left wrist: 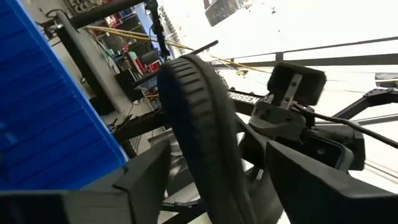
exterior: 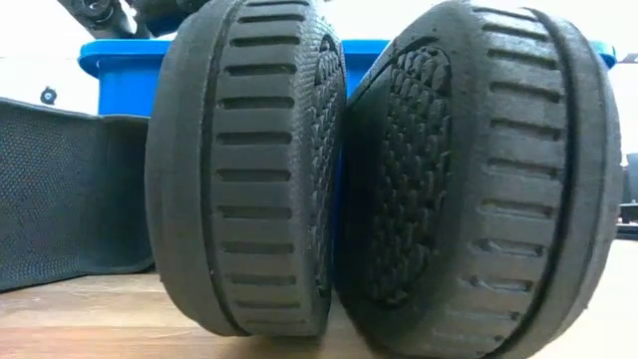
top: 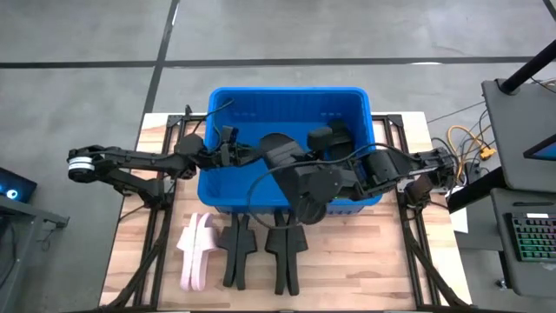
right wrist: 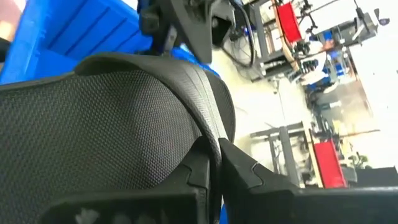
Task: Pick and place slides into bin
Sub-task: Put the black slide into the bin
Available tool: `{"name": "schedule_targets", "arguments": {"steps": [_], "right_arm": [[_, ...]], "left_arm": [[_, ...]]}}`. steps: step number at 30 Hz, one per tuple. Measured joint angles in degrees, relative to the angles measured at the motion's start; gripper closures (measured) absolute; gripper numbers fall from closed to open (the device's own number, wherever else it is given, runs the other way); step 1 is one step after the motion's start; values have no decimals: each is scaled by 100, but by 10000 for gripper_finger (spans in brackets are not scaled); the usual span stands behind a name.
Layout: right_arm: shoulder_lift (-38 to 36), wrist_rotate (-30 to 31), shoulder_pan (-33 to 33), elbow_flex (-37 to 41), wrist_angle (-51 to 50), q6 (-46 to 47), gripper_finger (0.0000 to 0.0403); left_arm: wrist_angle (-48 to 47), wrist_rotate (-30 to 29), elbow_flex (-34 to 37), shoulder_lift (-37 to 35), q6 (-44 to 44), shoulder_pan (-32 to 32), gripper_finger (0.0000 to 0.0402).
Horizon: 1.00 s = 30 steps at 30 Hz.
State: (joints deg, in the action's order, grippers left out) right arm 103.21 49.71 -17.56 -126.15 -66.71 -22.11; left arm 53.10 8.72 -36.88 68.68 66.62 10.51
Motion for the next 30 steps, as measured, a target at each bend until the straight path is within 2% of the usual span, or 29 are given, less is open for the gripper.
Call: {"name": "schedule_targets", "arguments": {"steps": [4,8,16,24,27,30], "right_arm": [[-86,237,0,0,-407,401,393],[-249,577,0,0,-961,972,393],[-589,579,400,-2,-2354,2321,394],[-838,204,1400,554,-2302,1557,394],[-891,-301,1854,929,-2170,1369,394],[-1043,-886,2238,1457,-1416,950,394]], "left_arm": [[108,-9,6,-72,-185,183,134],[410,98,28,-266,-778,282,133],[479,-34,34,-873,-2222,296,132],[478,-979,28,-1195,-3290,303,132],[454,-1109,39,-1246,-3303,305,132],[419,-1108,52,-1247,-3306,303,132]]}}
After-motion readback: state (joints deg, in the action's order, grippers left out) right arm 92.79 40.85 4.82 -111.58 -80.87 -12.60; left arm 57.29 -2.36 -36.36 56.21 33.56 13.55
